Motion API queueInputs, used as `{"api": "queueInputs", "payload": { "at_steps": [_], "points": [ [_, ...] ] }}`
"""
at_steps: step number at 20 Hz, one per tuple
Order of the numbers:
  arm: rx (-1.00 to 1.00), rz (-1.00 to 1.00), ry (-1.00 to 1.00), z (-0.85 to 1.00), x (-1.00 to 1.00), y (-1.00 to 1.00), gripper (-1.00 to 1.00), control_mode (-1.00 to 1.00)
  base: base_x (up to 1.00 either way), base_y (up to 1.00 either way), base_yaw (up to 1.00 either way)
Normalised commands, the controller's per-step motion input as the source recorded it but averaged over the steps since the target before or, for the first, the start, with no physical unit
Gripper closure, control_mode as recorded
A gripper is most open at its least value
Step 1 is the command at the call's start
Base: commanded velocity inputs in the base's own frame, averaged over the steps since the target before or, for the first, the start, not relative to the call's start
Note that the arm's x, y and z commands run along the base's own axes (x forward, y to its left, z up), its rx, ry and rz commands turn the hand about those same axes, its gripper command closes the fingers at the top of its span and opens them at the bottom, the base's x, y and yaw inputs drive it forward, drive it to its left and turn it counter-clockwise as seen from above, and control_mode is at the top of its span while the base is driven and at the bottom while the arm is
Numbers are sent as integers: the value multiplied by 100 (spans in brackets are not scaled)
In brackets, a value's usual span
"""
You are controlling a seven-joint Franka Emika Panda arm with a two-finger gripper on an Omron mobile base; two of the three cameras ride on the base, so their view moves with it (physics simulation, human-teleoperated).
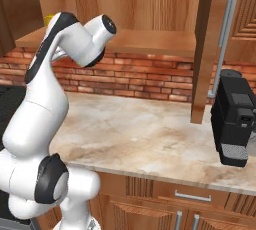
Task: Pick the mug on the counter and place it in the cabinet with the handle facing the right, like the mugs already inside.
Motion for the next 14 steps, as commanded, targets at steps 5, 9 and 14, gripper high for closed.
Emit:
{"api": "queueInputs", "payload": {
  "at_steps": [5, 9, 14],
  "points": [
    [0, -10, 15, -76, -86, 1, -100, -100, 0, 0, 0],
    [0, -1, 3, -73, -6, -1, -100, -100, 0, 0, 0],
    [-3, 0, 2, -75, 0, 1, -100, -100, 0, 0, 0]
  ]
}}
